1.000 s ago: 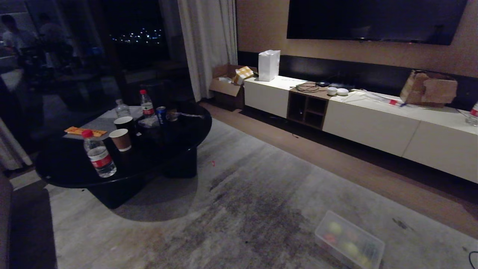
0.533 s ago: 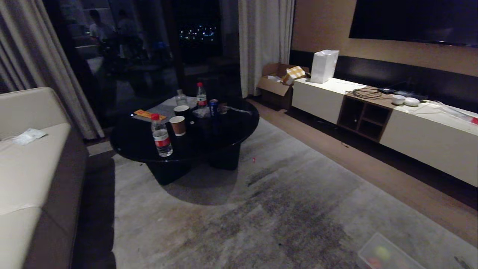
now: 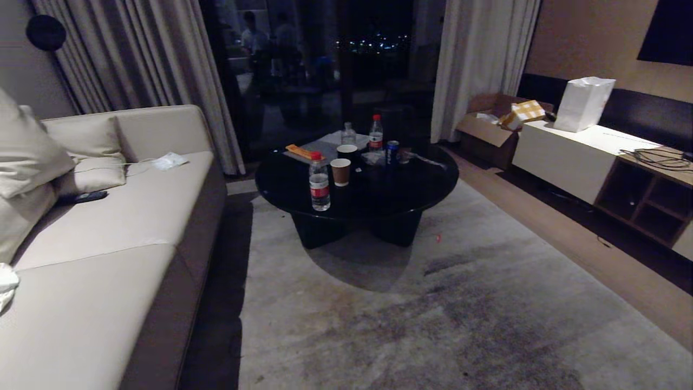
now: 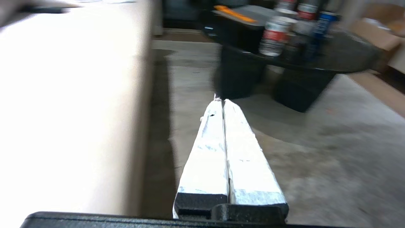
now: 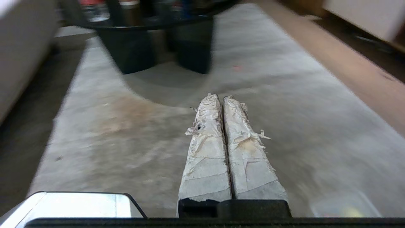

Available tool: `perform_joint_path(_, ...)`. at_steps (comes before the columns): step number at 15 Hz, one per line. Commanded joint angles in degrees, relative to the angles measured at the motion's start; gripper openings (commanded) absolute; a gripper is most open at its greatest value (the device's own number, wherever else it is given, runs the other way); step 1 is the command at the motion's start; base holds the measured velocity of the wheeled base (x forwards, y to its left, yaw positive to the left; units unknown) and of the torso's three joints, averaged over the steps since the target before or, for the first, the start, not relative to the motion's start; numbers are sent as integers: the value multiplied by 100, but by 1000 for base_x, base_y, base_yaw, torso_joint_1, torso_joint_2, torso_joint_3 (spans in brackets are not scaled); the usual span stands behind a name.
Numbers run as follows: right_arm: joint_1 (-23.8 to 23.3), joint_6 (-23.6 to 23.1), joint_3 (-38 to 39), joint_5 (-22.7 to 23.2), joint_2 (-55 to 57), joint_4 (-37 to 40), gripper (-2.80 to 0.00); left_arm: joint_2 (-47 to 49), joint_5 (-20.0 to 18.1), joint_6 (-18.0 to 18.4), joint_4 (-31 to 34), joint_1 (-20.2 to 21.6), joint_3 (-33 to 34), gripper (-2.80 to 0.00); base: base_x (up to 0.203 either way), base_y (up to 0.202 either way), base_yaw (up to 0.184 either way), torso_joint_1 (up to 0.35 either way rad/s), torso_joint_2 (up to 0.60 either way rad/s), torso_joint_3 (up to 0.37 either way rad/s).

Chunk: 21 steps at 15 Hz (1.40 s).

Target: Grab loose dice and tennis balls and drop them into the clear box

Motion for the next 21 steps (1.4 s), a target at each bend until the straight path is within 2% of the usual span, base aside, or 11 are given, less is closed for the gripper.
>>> perform_joint_path(1, 2, -3, -1, 4, 7, 4, -280, 9, 4, -4, -2, 0, 9, -280, 1, -6, 164, 7, 7, -2)
perform_joint_path(5, 2, -1, -1, 4, 7, 10, -280, 9, 4, -13, -2, 0, 9, -280, -1, -5, 128, 3, 1, 2)
perform_joint_path(11, 2, -3, -1, 4, 7, 4, -280, 9, 13, -17, -2, 0, 9, -280, 0, 0, 0, 0, 0, 0)
perform_joint_path(17, 2, 1, -1, 4, 7, 4, -280, 9, 7, -8, -2, 0, 9, -280, -173, 0, 1, 2, 4, -1)
perform_joint_path(21, 2, -3, -1, 4, 7, 4, -280, 9, -127, 420, 16, 0, 9, -280, -182, 0, -1, 3, 2, 4)
